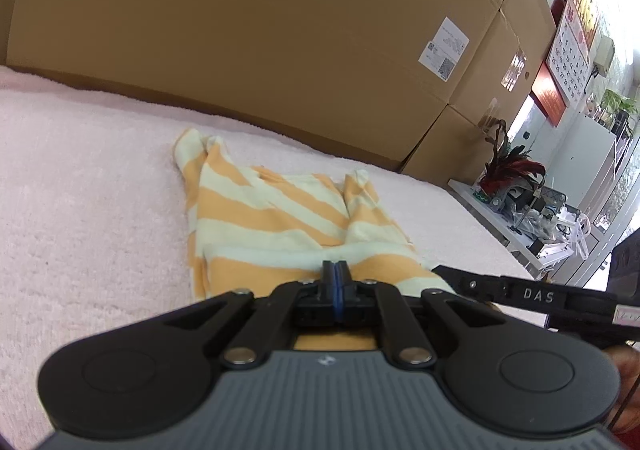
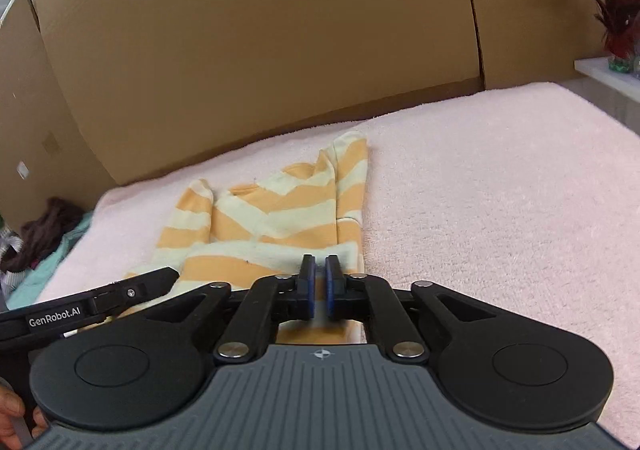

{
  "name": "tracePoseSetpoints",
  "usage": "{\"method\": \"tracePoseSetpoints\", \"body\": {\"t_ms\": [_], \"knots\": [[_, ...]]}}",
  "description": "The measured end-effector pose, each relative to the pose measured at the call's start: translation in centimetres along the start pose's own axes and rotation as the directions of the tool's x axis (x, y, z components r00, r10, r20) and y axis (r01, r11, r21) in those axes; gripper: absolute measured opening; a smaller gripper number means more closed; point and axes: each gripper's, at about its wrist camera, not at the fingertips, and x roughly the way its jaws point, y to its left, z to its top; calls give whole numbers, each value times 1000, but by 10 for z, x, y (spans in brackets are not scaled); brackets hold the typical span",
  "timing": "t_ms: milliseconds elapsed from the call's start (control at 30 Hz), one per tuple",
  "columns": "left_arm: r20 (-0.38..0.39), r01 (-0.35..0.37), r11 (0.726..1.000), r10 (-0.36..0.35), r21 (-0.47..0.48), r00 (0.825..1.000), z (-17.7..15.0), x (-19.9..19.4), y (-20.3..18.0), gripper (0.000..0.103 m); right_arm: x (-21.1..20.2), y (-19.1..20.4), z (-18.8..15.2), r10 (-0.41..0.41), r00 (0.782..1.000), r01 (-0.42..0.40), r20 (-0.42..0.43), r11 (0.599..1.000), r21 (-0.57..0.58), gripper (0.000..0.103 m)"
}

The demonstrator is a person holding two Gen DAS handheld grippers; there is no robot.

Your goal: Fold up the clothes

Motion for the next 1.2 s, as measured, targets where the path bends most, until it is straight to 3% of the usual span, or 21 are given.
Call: {"method": "tracePoseSetpoints", "body": {"t_ms": [67,167,300,400,467,533,633,700,867,967,1100,1200], "knots": [[18,5,1000,-5,9,1000,-1,-4,-1,7,-6,-1,-3,-3,1000,2,12,1000,9,0],[120,-32,996,22,85,993,-5,-28,-13,6,-25,7,-4,-49,995,52,88,998,-32,4],[167,26,990,-49,139,985,-14,-62,-33,5,-57,28,-5,81,981,-55,178,988,-142,4],[118,22,982,-44,188,992,-19,-55,-48,9,-54,48,-14,164,977,-130,139,965,-228,4],[69,-15,983,2,183,998,-23,-43,-45,12,-43,52,-19,151,984,-124,98,963,-241,4],[49,-6,988,-1,153,999,-27,-37,-36,11,-31,43,-23,115,992,-102,57,975,-196,5],[17,18,996,-20,88,1000,-20,-29,-24,8,-28,28,-26,94,994,-83,63,984,-155,0],[11,9,996,-10,92,1000,-18,-27,-26,8,-30,29,-24,85,995,-75,60,984,-160,0],[77,-53,988,42,146,996,-12,-43,-31,6,-37,42,-13,99,992,-82,83,978,-190,4],[54,-127,981,120,150,991,-9,-30,-22,6,-28,52,-2,115,989,-91,94,970,-225,5],[15,-151,981,150,122,989,-3,-17,-13,6,7,48,1,93,996,-91,0,981,-170,4],[6,-170,973,171,159,985,-2,-11,-16,6,13,37,-2,105,994,-105,-2,986,-128,3]]}}
